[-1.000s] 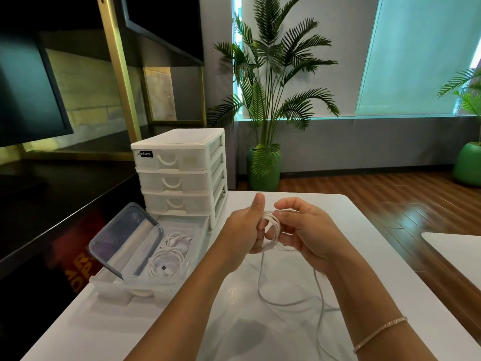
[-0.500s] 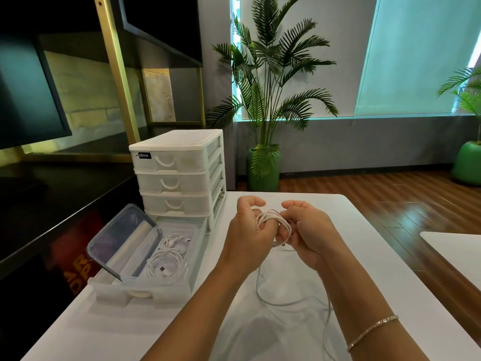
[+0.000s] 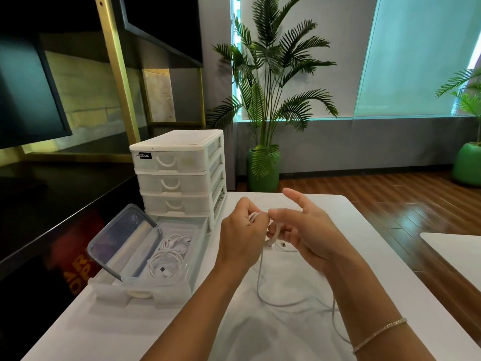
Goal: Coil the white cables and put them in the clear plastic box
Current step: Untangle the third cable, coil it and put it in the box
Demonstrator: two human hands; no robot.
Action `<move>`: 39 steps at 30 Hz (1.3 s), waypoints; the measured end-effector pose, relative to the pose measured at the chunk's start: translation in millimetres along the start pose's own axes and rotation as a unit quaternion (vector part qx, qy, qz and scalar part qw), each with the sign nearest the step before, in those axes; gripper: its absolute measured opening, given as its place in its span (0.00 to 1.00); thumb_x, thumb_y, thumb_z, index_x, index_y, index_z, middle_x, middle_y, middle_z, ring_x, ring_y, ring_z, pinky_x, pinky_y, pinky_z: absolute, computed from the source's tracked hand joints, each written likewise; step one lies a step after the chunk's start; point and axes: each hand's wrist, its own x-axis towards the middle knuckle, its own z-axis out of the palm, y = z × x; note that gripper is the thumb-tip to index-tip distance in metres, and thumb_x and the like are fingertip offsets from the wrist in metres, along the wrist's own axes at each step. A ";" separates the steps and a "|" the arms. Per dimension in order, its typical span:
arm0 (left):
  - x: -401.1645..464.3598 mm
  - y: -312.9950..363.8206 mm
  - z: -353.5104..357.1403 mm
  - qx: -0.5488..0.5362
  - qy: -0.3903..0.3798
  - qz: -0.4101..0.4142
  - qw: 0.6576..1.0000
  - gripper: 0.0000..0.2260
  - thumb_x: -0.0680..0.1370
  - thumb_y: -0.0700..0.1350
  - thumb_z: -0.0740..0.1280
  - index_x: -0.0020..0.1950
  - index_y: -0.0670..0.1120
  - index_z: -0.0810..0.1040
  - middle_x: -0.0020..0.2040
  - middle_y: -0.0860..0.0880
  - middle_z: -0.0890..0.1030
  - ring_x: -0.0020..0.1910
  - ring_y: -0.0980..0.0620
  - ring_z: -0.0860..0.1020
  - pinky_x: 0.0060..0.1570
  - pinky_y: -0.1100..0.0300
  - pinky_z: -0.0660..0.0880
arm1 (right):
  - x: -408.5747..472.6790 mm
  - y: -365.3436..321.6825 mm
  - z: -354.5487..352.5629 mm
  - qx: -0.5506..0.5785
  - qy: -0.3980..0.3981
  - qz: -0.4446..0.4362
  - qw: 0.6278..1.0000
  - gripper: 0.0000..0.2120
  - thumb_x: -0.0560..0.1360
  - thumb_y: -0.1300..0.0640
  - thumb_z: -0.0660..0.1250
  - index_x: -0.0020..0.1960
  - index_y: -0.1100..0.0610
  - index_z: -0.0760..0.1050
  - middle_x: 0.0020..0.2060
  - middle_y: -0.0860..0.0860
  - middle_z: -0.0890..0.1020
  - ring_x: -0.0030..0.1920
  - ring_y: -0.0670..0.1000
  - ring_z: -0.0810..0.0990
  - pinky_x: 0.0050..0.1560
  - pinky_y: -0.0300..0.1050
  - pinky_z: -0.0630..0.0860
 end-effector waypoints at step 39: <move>7.1 -2.7 -1.9 -0.231 -0.168 -0.134 0.949 0.16 0.82 0.44 0.50 0.37 0.45 0.67 0.23 0.55 0.66 0.27 0.55 0.62 0.29 0.63 0.64 | -14.5 -7.5 -0.3 -0.438 0.132 -0.258 0.851 0.14 0.74 0.48 0.65 0.30 0.49 0.69 0.39 0.43 0.72 0.42 0.45 0.72 0.40 0.39 0.70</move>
